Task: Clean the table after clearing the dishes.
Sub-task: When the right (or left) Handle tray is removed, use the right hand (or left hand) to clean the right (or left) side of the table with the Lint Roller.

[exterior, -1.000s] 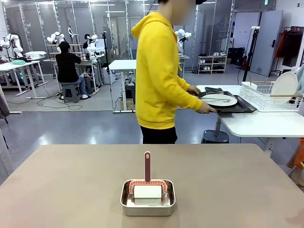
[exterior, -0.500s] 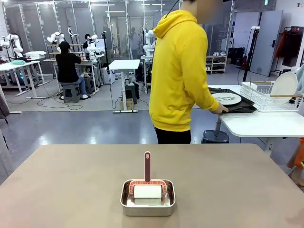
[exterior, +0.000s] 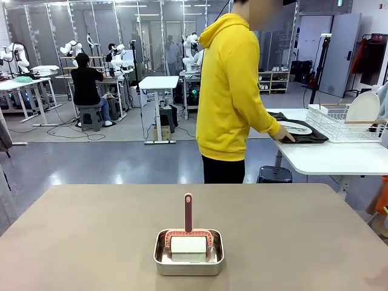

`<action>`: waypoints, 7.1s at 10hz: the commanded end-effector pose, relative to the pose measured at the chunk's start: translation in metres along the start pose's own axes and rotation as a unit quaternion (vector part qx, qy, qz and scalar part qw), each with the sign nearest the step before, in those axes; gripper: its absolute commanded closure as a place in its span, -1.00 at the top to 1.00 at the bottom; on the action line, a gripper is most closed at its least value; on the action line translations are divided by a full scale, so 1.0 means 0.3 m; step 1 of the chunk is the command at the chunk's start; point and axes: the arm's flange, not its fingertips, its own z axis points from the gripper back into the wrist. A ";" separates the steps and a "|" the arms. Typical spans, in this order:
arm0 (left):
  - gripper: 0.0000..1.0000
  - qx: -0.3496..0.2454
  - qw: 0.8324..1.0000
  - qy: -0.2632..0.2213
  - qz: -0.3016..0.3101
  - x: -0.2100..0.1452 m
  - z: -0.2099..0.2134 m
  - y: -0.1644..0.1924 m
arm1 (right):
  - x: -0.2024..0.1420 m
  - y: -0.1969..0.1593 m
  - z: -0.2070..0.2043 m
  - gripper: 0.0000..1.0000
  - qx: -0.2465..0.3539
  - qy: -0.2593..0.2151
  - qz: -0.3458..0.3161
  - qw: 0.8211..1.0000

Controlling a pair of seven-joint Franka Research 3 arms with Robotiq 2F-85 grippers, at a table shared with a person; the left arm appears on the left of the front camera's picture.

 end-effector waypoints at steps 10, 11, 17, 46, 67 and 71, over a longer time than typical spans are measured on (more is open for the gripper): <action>1.00 0.209 0.917 0.178 -0.288 -0.066 -0.802 -0.781 | 0.001 0.005 0.001 1.00 0.000 0.000 0.001 1.000; 1.00 0.213 0.895 0.208 -0.332 -0.076 -0.871 -0.847 | 0.001 0.005 0.001 1.00 0.000 0.000 0.001 1.000; 1.00 0.209 0.760 0.386 -0.479 -0.218 -1.232 -0.992 | 0.001 0.005 0.001 1.00 0.000 0.000 0.001 1.000; 1.00 0.102 0.543 0.533 -0.641 -0.124 -1.772 -1.073 | 0.001 0.005 0.001 1.00 0.000 0.000 0.001 1.000; 1.00 0.095 0.561 0.558 -0.604 -0.301 -1.857 -0.891 | 0.001 0.005 0.001 1.00 0.000 0.000 0.001 1.000; 0.57 0.104 0.562 0.552 -0.607 -0.301 -1.840 -0.892 | 0.001 0.005 0.001 1.00 0.000 0.000 0.001 1.000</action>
